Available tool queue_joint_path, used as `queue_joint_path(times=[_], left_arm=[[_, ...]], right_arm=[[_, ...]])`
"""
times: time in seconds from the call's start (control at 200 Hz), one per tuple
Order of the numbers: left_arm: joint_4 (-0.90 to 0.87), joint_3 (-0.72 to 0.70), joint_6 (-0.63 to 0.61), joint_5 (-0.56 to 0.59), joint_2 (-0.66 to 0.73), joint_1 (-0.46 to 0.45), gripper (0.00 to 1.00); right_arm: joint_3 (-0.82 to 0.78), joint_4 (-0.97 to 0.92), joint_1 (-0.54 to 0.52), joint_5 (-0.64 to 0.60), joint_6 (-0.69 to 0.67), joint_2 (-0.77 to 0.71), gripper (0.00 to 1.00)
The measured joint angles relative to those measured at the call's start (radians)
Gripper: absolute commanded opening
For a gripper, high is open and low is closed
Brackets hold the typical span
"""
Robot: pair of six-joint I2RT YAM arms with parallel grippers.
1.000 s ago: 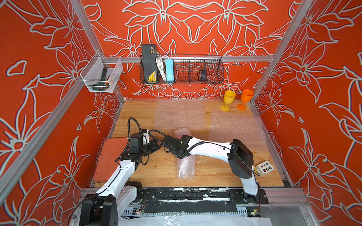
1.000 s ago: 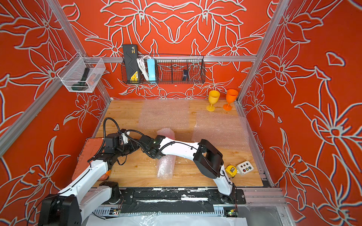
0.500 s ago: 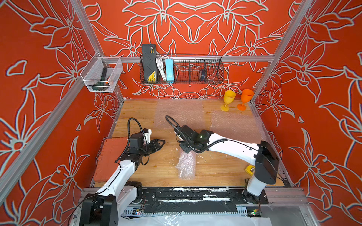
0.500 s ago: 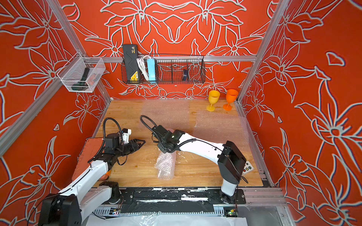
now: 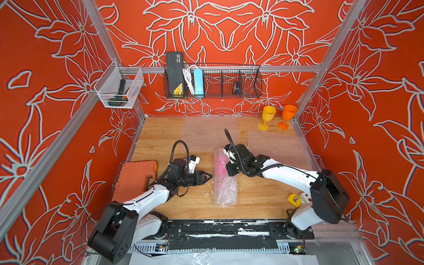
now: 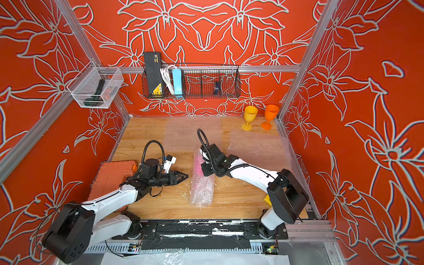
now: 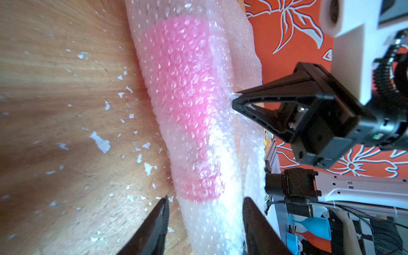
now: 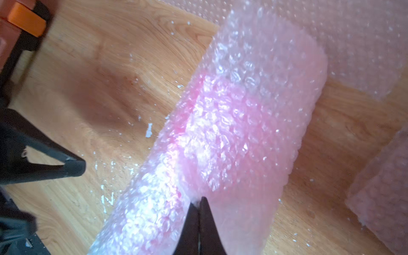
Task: Unpack wine glasses from bubble wrap
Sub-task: Unwrap the bubble wrap at the center of the board.
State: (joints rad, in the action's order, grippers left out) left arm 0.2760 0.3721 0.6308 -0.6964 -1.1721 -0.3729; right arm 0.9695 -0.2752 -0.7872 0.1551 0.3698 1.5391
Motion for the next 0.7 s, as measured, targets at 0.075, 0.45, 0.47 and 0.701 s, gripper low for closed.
queue_joint_path(times=[0.075,0.45,0.47,0.701], left_arm=[[0.011,0.007,-0.001,0.004,-0.037,-0.026,0.53],[0.025,0.135,-0.008,0.069,-0.141,-0.128,0.55],[0.025,0.142,-0.01,0.076,-0.147,-0.134,0.55],[-0.006,0.21,-0.048,0.153,-0.233,-0.201,0.5]], right_arm=[[-0.05,0.026,0.014,0.016,0.018,-0.02,0.0],[-0.134,0.087,0.069,0.069,0.066,-0.118,0.0],[-0.135,0.091,0.071,0.072,0.068,-0.121,0.0],[-0.171,0.128,0.114,0.106,0.1,-0.139,0.0]])
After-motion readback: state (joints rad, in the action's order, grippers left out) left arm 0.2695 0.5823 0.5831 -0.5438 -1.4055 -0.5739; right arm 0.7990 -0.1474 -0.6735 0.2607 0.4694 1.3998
